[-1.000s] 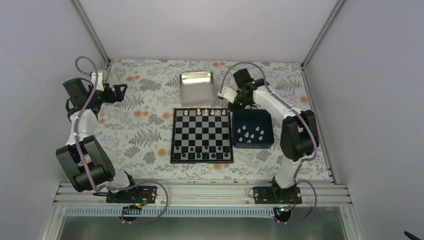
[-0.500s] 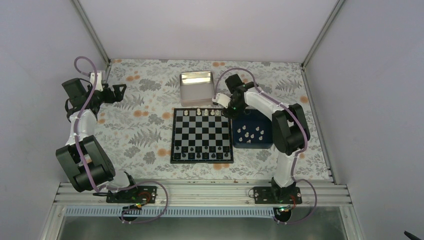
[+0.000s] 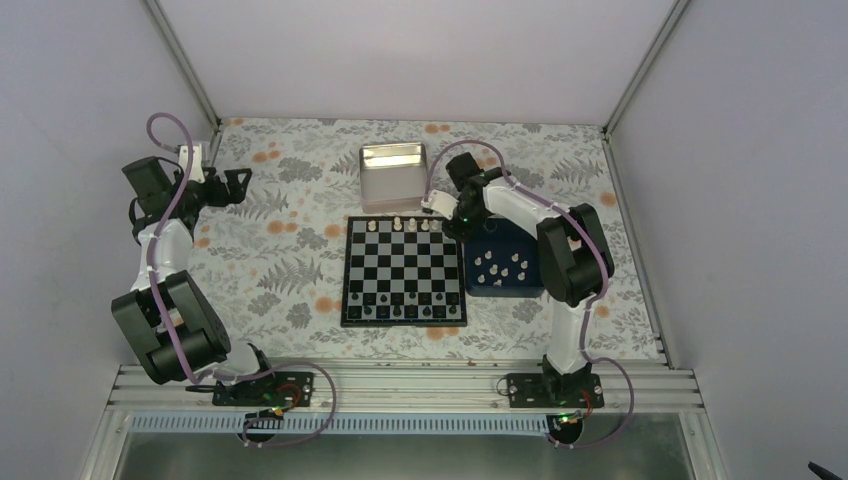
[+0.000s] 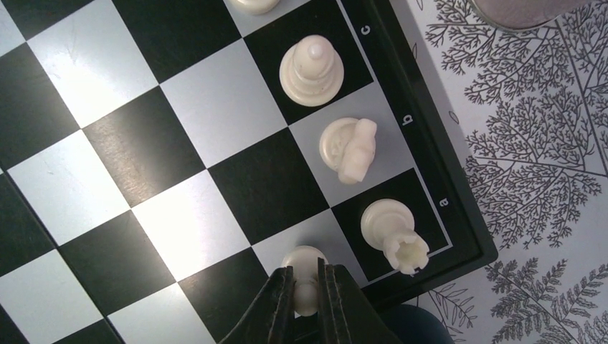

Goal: Set up the chess pieces on the board
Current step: Place the chess piece on the chessboard.

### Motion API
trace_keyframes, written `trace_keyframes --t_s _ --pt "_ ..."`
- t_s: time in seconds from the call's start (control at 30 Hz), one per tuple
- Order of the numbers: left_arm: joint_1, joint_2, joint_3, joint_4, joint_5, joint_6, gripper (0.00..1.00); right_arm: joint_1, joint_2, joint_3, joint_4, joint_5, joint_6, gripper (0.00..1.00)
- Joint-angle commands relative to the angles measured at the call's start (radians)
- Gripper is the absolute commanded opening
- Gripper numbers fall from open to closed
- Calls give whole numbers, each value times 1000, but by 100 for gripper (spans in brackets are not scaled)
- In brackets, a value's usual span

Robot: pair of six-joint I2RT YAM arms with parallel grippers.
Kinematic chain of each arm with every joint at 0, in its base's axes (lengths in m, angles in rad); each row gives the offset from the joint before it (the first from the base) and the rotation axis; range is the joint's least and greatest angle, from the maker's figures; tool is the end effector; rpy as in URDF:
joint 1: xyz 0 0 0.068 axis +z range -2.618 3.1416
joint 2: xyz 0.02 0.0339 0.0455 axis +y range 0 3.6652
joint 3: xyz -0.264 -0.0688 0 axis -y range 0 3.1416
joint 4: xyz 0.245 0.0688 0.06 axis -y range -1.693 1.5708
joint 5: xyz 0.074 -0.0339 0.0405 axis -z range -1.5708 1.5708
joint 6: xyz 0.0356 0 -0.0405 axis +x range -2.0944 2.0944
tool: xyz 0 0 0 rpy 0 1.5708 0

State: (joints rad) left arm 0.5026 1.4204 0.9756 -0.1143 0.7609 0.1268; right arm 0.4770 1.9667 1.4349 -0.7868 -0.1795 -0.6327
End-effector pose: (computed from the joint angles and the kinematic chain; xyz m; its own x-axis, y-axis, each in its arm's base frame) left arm 0.2853 0.1288 0.2703 -0.4404 -0.1376 -0.8872 0.2209 0.9412 -0.2556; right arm 0.3441 0.1850 0.1790 -0.4032 -0.8633 -0.3035 -0.9049 0.4255 -0.0081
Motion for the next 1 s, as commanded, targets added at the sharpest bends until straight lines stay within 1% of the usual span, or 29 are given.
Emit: trace_keyframes --t_s 0.0,0.3,0.37,0.5,0.63,0.8,0.97 --pt "8 -5 -13 10 29 7 100 7 15 -16 7 10 13 9" --pt "11 -6 -12 8 31 6 100 6 26 -22 5 12 10 13" --pt "12 -6 -12 8 32 6 100 5 24 -23 6 12 10 15" --pt "13 -6 -12 8 32 6 100 6 5 -22 5 20 11 24" --pt "13 -7 -11 8 33 6 100 0 -48 -17 -18 33 12 30" --pt "14 -8 -11 8 32 5 100 -36 -177 -32 -50 58 24 32" --pt "16 -3 -12 8 32 6 100 -81 -269 -113 -116 74 5 36"
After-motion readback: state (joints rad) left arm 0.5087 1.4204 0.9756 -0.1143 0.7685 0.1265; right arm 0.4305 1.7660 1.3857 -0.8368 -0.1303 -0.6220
